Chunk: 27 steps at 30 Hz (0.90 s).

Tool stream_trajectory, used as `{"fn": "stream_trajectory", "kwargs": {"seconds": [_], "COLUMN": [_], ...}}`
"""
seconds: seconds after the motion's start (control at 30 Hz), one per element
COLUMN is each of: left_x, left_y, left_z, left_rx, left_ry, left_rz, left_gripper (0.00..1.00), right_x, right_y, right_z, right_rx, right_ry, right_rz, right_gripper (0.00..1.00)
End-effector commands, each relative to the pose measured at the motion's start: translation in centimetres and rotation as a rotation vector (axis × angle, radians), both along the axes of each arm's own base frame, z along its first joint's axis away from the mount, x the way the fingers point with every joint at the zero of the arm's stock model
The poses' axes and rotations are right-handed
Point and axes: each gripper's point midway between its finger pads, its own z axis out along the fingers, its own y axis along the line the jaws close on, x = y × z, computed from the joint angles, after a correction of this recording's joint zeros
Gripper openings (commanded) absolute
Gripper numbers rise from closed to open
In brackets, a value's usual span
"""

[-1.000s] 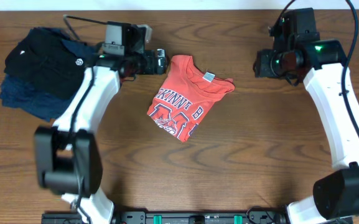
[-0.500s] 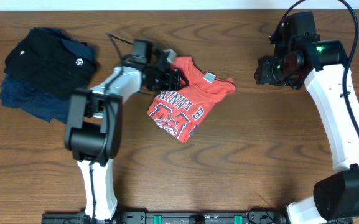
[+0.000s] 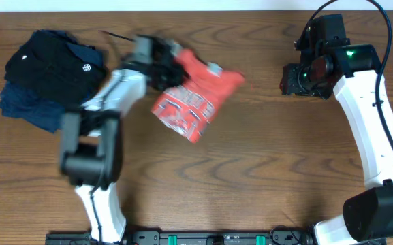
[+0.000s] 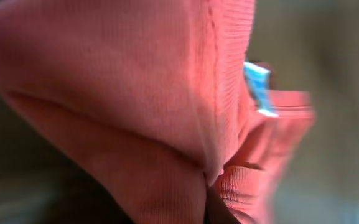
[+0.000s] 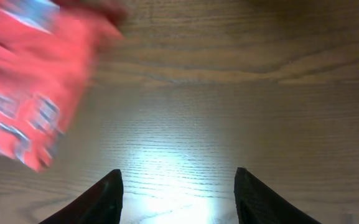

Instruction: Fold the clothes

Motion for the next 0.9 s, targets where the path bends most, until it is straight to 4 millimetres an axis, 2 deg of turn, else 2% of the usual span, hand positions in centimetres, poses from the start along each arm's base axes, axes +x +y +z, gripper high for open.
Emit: {"fn": "stream_trajectory", "kwargs": {"seconds": [0.0,0.13,0.2,0.27,0.3,0.4,0.63,0.67,0.7,0.73,0.8,0.87], "left_x": [3.5,3.5,3.4,3.2,3.0,2.7,1.7,1.5,1.3,1.1,0.1,-0.4], "left_y": [8.3,16.2,20.0,23.8,26.2,29.8,38.0,39.1,40.3,41.1,42.8,43.9], "left_z": [11.6,17.7,19.5,20.4,20.3,19.2,14.1,13.4,12.4,11.8,11.2,12.4], "left_rx": [0.044,0.067,0.088,0.107,0.119,0.138,0.187,0.200,0.205,0.207,0.182,0.131], "left_ry": [-0.232,-0.373,-0.430,-0.462,-0.463,-0.445,-0.352,-0.338,-0.325,-0.312,-0.289,-0.315], "left_rz": [0.295,0.487,0.570,0.647,0.693,0.761,0.922,0.948,0.969,0.983,1.036,1.062], "left_gripper": [0.06,0.06,0.06,0.06,0.06,0.06,0.08,0.25,0.70,0.98,0.98,0.98], "right_x": [0.0,-0.1,-0.2,-0.2,-0.2,-0.2,-0.1,-0.1,-0.1,-0.1,-0.1,-0.1], "right_y": [-0.7,-0.7,-0.7,-0.7,-0.7,-0.7,-0.7,-0.7,-0.7,-0.7,-0.7,-0.7], "right_z": [0.9,0.8,0.8,0.8,0.8,0.8,0.9,0.8,0.8,0.8,0.8,0.9], "right_rx": [-0.022,-0.023,-0.023,-0.022,-0.022,-0.022,-0.020,-0.019,-0.018,-0.018,-0.018,-0.018], "right_ry": [-0.027,-0.021,-0.018,-0.016,-0.016,-0.016,-0.021,-0.020,-0.020,-0.020,-0.020,-0.020], "right_rz": [0.001,0.001,0.002,-0.001,-0.002,-0.002,-0.004,-0.007,-0.009,-0.009,-0.009,-0.009], "right_gripper": [0.55,0.55,0.55,0.55,0.54,0.54,0.54,0.54,0.54,0.54,0.54,0.54]}}
